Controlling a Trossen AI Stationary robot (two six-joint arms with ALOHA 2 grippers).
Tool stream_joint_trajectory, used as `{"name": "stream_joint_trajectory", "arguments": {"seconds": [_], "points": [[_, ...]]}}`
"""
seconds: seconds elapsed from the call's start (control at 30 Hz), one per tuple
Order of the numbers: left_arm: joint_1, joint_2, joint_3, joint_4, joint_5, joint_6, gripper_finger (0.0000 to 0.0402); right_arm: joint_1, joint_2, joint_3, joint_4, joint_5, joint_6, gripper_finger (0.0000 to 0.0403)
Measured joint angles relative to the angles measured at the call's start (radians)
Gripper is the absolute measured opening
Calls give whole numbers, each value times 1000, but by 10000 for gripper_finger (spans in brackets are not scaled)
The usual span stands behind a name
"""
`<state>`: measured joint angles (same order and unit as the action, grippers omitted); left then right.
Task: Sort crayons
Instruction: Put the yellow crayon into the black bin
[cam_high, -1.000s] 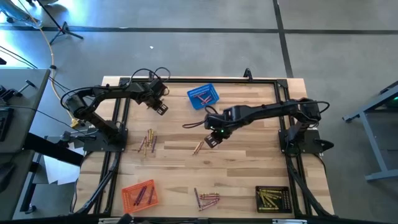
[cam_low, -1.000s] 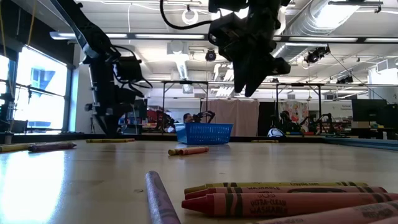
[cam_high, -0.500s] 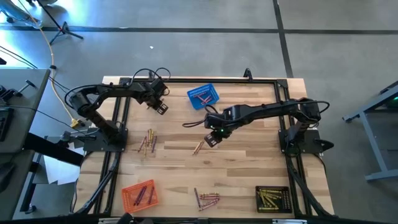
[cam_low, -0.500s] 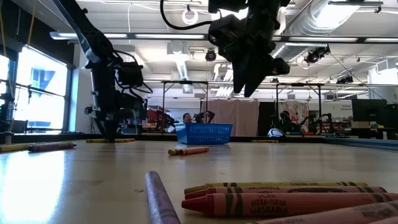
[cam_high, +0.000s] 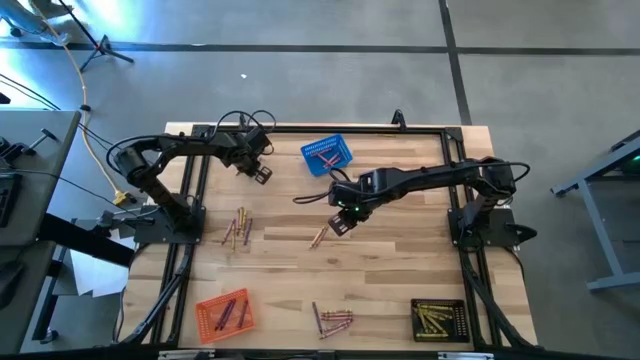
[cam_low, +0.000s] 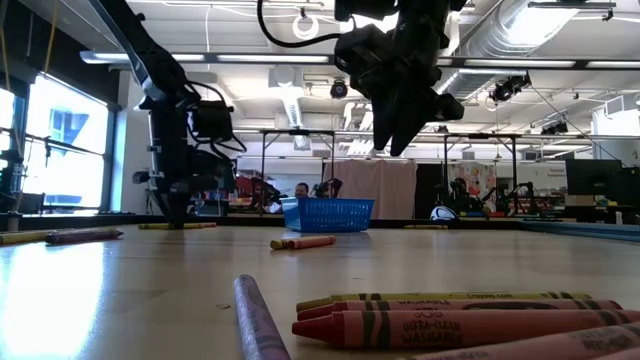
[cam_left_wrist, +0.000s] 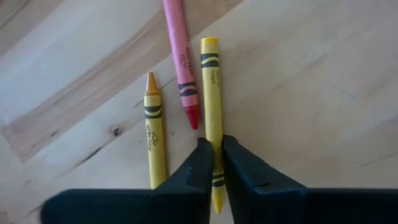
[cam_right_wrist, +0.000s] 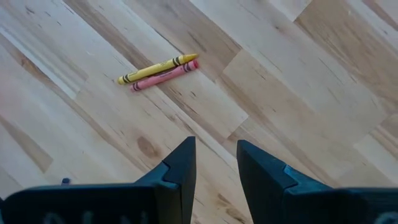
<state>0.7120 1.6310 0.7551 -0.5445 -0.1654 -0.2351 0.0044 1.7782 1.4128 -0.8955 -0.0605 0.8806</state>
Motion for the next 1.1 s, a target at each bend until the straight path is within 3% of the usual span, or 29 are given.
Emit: {"name": "stream_joint_trajectory", "arguments": {"seconds": [0.23, 0.47, 0.7, 0.8, 0.97, 1.1], "points": [[-47, -45, -9, -38, 36, -71, 11, 0, 0, 0, -6, -25, -25, 100], [-88, -195, -11, -45, 212, -131, 5, 0, 0, 0, -34, -20, -27, 100], [-179, -382, -11, 37, 321, -205, 4, 0, 0, 0, -16, 147, 16, 100], [-219, -457, -11, 99, 339, -240, 4, -5, -6, 0, 81, 241, 3, 100], [-257, -561, -9, 173, 335, -321, 4, -35, -29, 0, 389, 396, -61, 100], [-274, -614, -9, 225, 329, -363, 3, -62, -34, 0, 656, 424, -155, 100]]}}
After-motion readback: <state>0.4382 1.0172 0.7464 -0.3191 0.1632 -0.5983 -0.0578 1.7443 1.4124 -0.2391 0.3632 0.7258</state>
